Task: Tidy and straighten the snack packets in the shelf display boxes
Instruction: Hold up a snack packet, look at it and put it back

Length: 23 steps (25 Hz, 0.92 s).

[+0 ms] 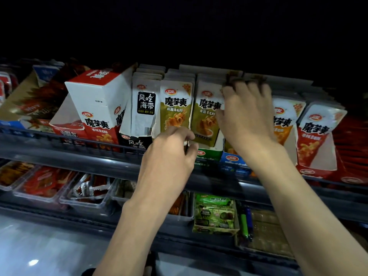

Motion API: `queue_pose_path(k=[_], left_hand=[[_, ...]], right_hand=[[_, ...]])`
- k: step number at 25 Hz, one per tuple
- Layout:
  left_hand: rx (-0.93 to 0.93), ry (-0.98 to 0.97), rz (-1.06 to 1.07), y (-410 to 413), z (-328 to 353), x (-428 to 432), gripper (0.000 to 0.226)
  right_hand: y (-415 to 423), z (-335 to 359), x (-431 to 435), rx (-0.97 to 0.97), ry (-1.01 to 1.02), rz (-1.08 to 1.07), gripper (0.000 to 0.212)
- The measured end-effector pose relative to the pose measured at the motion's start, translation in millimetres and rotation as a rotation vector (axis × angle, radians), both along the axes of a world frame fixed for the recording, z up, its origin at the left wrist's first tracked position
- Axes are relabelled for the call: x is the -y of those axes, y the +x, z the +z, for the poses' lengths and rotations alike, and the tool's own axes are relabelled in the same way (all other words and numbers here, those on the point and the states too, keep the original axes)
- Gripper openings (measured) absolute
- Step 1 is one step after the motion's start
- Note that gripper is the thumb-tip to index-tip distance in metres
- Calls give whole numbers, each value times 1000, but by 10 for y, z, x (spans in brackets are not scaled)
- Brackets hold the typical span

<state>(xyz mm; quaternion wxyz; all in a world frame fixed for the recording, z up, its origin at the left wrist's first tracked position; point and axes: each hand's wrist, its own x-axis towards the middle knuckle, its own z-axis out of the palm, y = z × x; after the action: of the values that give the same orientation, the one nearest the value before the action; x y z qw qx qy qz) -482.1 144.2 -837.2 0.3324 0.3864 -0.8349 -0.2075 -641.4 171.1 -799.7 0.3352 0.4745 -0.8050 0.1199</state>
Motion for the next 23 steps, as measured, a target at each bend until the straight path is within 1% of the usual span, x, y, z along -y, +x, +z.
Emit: queue_pose_path(k=[5,8,11,15,17,19,21,23], left_hand=[[22,-14,20,-92,-31,-18,13],[39,-15,38,-105,-25,-33,14],[36,-4,38,-104,-17,-41,13],[28,-10,48,-86,-8,-45,18],[17,-29,48,-89,-11,-43,26],[-49,-45,36,-98,-3,-39,35],[-193,-21,36,-102,32,-47,42],[-322,3,17,-106,80,-87,43]], right_hand=[[-22,-3,-12,17,-46,55,34],[0,-9,-21,47,-106,112,29],[6,-46,-35,30,-107,140,22],[-29,-58,-54,96,-130,215,23],[-29,-43,-81,169,-171,283,22],[-12,27,-151,301,-272,374,19],[11,156,-260,421,-434,480,21],[34,323,-402,567,-596,607,23]])
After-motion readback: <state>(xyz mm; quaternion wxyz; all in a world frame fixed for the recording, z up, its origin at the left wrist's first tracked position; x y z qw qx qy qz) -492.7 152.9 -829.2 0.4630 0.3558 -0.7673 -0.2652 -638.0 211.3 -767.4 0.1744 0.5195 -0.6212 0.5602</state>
